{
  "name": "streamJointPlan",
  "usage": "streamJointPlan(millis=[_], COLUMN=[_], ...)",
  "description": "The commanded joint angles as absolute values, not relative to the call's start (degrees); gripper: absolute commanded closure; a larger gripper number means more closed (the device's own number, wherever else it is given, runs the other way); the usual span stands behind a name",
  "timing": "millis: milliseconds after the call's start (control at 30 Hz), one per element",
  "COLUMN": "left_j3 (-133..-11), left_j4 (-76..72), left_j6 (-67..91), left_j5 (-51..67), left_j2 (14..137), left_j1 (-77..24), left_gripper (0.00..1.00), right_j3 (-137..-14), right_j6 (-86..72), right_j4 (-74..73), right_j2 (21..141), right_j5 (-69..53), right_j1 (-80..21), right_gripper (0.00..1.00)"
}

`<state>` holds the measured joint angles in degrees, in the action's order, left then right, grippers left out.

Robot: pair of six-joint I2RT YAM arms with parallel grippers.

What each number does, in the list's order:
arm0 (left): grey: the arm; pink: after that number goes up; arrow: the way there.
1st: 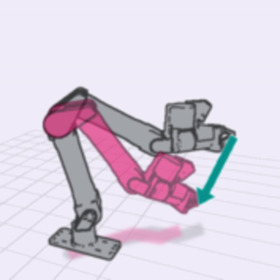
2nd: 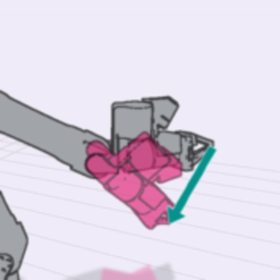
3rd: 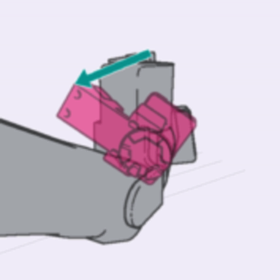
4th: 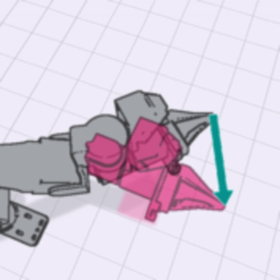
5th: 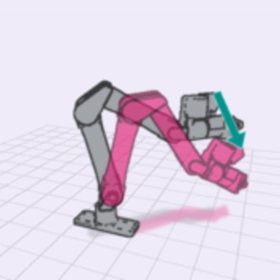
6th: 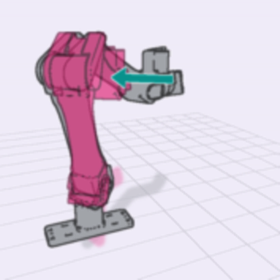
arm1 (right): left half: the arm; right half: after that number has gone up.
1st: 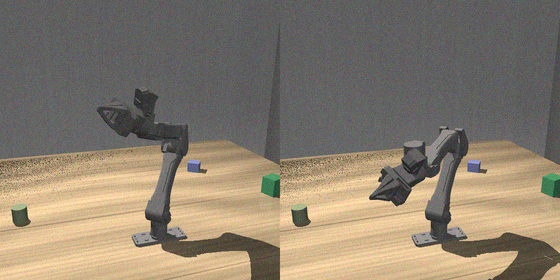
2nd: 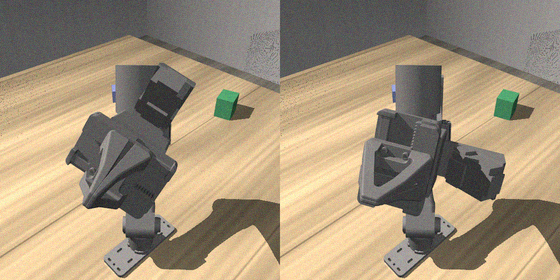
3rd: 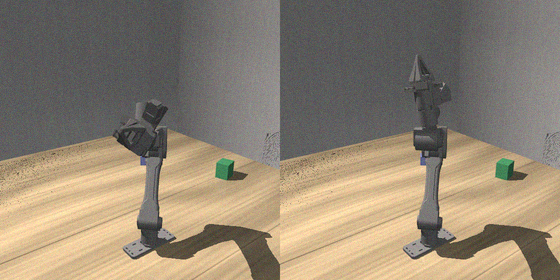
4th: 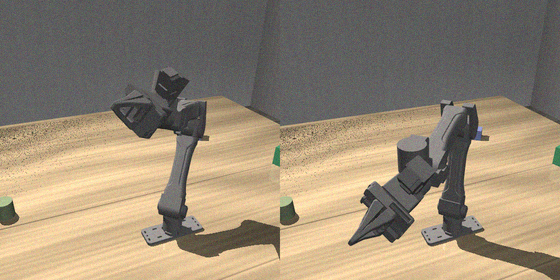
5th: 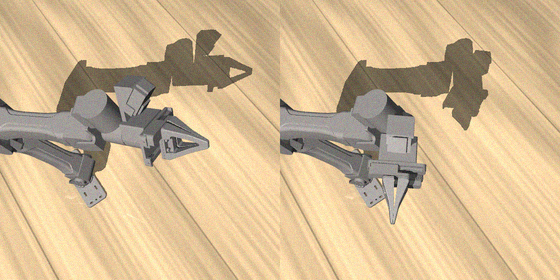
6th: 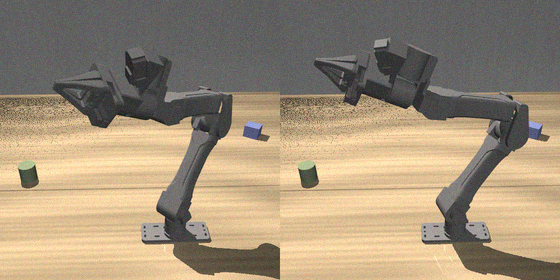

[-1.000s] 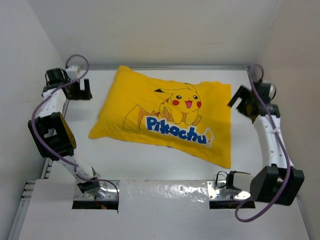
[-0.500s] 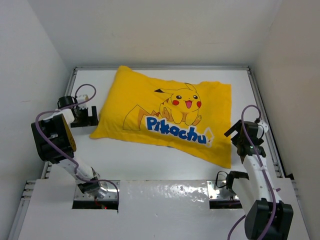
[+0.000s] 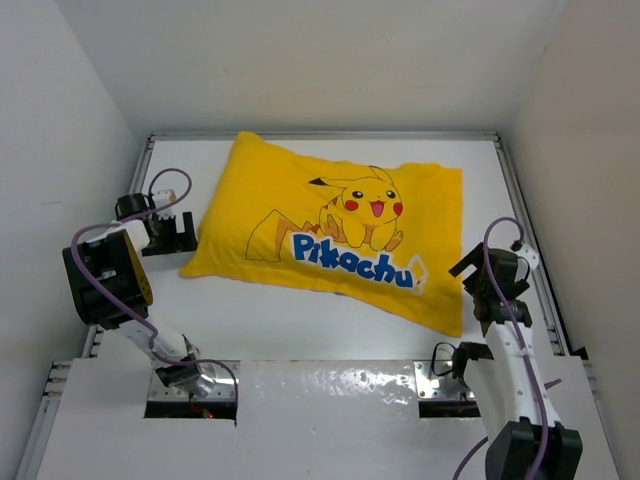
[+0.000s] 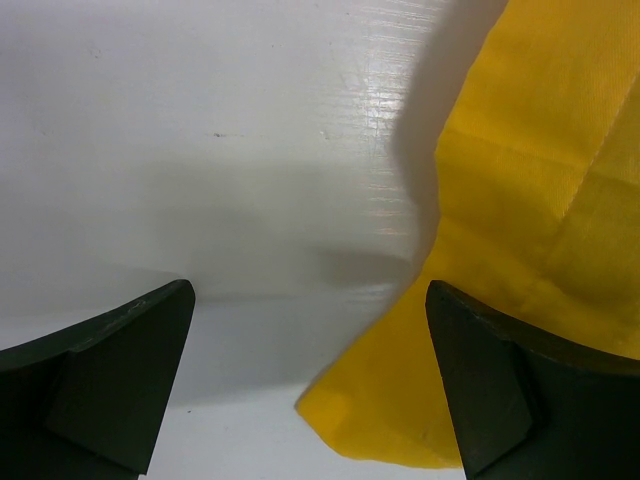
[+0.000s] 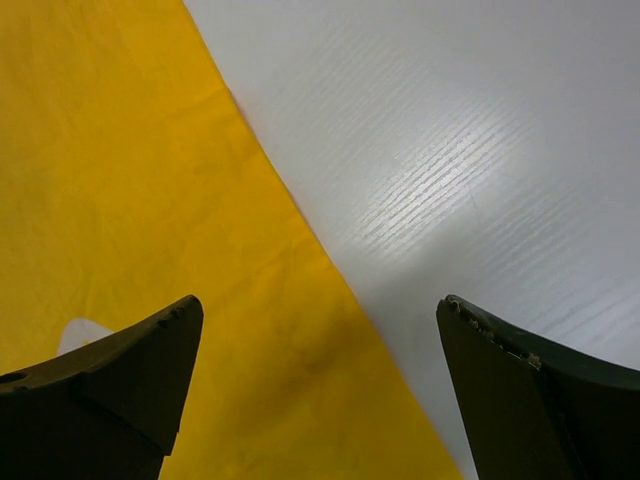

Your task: Put the pillow into the pillowcase

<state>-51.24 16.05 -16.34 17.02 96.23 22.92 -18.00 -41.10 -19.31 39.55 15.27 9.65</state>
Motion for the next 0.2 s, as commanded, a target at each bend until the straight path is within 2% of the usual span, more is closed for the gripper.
streamJointPlan(millis=[0, 167], left_j3=[-49.14, -48.60], left_j4=[16.88, 16.52], left_j6=[-15.20, -15.29], left_j5=[18.28, 18.72], left_j2=[94.58, 93.43], left_j1=[23.03, 23.03], left_gripper=[0.00, 0.00], right_j3=[-17.49, -16.88], right_j6=[-39.73, -40.43], right_j4=[-18.81, -18.38], right_j2=[38.15, 35.44], right_j5=[17.49, 16.35], right_j1=[9.93, 9.93], right_gripper=[0.01, 0.01])
